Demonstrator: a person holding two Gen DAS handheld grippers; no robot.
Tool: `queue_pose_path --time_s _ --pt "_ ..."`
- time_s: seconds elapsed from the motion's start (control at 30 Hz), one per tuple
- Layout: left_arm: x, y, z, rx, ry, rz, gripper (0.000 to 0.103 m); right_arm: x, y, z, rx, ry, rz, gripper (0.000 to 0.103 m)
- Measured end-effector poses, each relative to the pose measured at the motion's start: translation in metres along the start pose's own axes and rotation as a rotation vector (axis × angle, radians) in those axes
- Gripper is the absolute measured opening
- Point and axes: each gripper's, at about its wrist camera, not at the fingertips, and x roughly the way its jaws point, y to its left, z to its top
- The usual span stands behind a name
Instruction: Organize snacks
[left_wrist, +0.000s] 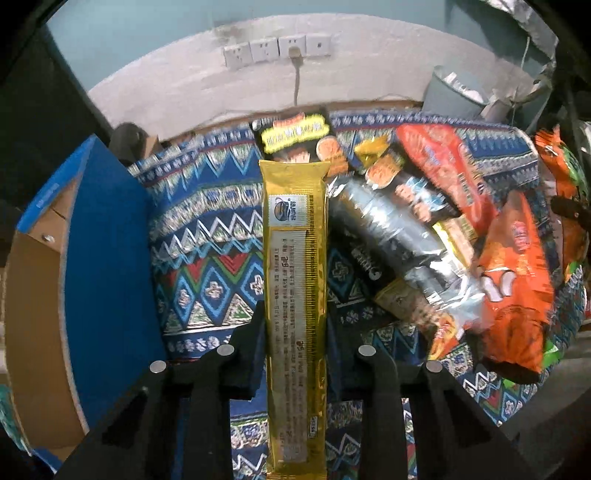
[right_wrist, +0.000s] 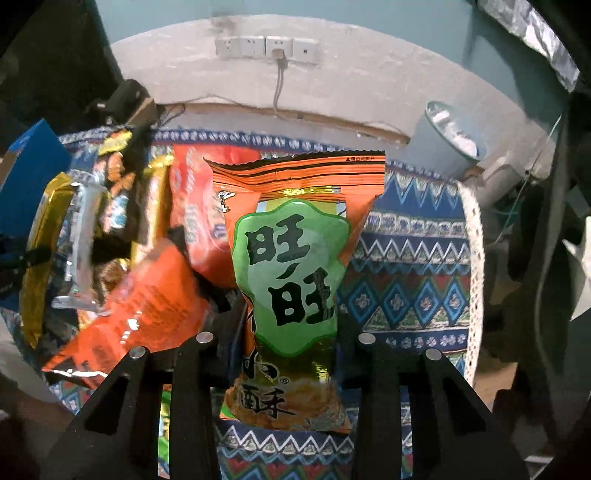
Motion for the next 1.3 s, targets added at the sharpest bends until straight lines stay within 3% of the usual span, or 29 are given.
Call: queue_pose_path --time_s 0.4,0.7,1.0,1.3 --pt "-0.067 -0.010 0.007 0.104 -0.202 0.057 0.029 -0.050 0.035 0.015 -0.043 -0.109 0.065 0.035" --pt "-0.110 -0.008 0.010 0.132 -0.292 0.065 0.029 -0.078 0.063 0.031 -0.067 -0.171 0.110 0.035" --pt "-0.143 0.023 0.013 0.076 -0.349 0.059 0.029 -0.097 0.100 0.050 -0.103 -0.212 0.162 0.035" --pt "-0.157 0.070 0.006 0.016 -0.390 0.125 0.029 -0.109 0.149 0.071 -0.166 -0.235 0.205 0.035"
